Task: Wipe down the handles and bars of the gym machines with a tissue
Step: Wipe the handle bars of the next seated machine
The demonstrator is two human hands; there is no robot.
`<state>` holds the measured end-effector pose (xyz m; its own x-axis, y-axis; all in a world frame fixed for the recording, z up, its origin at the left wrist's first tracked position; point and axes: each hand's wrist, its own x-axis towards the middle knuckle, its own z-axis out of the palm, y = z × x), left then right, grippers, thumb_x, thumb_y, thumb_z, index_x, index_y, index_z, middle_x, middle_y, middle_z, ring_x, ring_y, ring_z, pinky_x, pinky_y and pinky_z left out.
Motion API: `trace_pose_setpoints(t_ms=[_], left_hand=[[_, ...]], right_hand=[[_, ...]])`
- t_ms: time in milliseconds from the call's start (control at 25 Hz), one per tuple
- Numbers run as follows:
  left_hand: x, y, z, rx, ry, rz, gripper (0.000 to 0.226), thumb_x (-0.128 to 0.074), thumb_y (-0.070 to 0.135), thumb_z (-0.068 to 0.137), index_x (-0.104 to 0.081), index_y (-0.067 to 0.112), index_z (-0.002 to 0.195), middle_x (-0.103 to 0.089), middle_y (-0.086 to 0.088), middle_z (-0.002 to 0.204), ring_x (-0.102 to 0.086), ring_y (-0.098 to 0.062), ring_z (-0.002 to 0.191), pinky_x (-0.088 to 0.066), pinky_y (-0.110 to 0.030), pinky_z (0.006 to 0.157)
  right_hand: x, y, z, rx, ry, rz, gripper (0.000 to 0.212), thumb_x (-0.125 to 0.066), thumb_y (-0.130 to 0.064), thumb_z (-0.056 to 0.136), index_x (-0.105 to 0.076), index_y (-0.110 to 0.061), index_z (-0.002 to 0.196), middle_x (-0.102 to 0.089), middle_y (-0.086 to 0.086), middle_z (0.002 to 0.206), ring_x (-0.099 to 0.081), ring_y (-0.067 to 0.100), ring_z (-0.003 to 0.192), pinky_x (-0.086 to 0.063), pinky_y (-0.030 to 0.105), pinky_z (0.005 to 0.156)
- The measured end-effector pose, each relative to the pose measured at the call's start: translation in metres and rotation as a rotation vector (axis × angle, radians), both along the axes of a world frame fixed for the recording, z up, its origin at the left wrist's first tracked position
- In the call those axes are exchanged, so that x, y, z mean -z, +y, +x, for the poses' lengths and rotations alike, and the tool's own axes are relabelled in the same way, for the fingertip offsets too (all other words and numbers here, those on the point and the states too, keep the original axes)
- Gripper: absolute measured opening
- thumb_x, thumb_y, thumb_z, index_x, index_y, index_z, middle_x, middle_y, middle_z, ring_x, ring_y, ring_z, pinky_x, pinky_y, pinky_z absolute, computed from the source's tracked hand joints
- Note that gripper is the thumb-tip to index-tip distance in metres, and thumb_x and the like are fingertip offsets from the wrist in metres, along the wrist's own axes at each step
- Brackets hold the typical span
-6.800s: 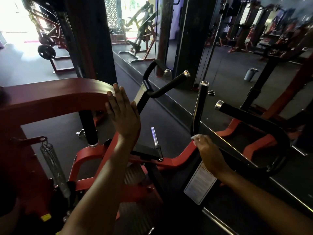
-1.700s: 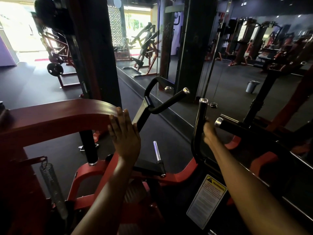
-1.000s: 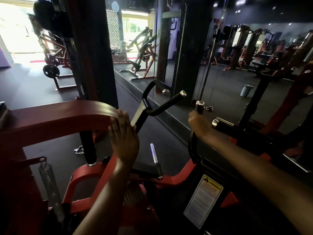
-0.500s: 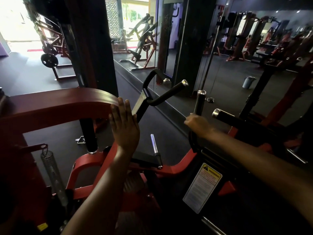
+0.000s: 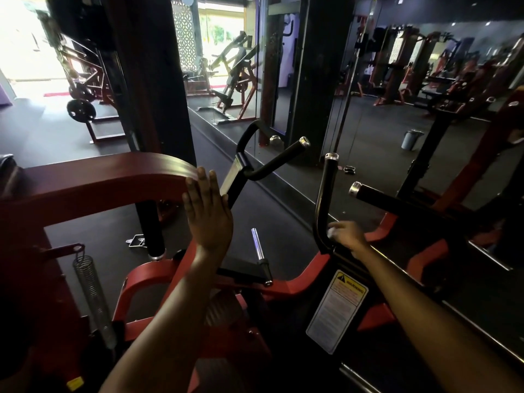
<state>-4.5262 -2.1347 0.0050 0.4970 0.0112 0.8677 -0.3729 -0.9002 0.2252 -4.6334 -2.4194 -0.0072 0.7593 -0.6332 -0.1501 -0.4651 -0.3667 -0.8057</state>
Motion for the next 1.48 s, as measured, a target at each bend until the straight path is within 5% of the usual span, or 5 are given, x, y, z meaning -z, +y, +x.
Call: trace_pose_setpoints(t_ms=[120,280,800,1160,1480], left_hand=[[0.000,0.002,-0.001,-0.007,0.039,0.021,0.068,-0.037,0.026,0.102,0.007,0.016,0.153,0.026,-0.003,0.157,0.023,-0.025,0.145,0.015,-0.039,0.118],[-0.003,0.005,-0.003,-0.029,0.103,0.087,0.069,-0.037,0.028,0.102,0.007,0.013,0.152,0.028,-0.008,0.156,0.027,-0.027,0.143,0.019,-0.039,0.116],[-0.024,0.082,-0.133,0.186,0.596,0.182,0.064,-0.041,0.023,0.098,-0.012,0.012,0.154,-0.002,-0.006,0.162,-0.002,-0.024,0.149,0.002,-0.039,0.119],[-0.031,0.241,-0.301,-0.228,0.670,0.032,0.034,-0.046,0.031,0.094,-0.057,0.023,0.124,-0.061,0.001,0.123,-0.058,-0.021,0.114,-0.039,-0.033,0.096],[0.006,0.425,-0.546,-0.787,0.849,-0.176,0.041,-0.040,0.031,0.099,-0.050,0.017,0.137,-0.055,-0.001,0.135,-0.052,-0.018,0.122,-0.035,-0.030,0.102]], right_hand=[[0.002,0.010,0.005,-0.227,0.282,-0.071,0.024,-0.057,0.001,0.085,-0.069,-0.010,0.103,-0.069,0.008,0.097,-0.064,0.016,0.080,-0.050,0.025,0.066],[0.008,0.047,-0.025,0.019,-0.014,-0.551,0.028,-0.045,0.006,0.087,-0.066,-0.004,0.103,-0.066,0.014,0.099,-0.064,0.027,0.093,-0.050,0.031,0.072],[-0.047,0.189,-0.089,-0.226,-0.127,-0.549,0.038,-0.045,-0.002,0.088,-0.039,-0.011,0.125,-0.039,0.016,0.129,-0.049,0.033,0.113,-0.042,0.036,0.088],[-0.068,0.359,-0.133,-0.859,-0.224,-0.622,0.028,-0.064,-0.030,0.085,-0.064,-0.009,0.103,-0.069,0.015,0.101,-0.064,0.030,0.098,-0.048,0.034,0.078],[-0.016,0.583,-0.302,-1.285,-0.396,-0.416,0.027,-0.065,-0.037,0.084,-0.068,-0.013,0.097,-0.067,0.009,0.101,-0.058,0.029,0.104,-0.037,0.034,0.084]])
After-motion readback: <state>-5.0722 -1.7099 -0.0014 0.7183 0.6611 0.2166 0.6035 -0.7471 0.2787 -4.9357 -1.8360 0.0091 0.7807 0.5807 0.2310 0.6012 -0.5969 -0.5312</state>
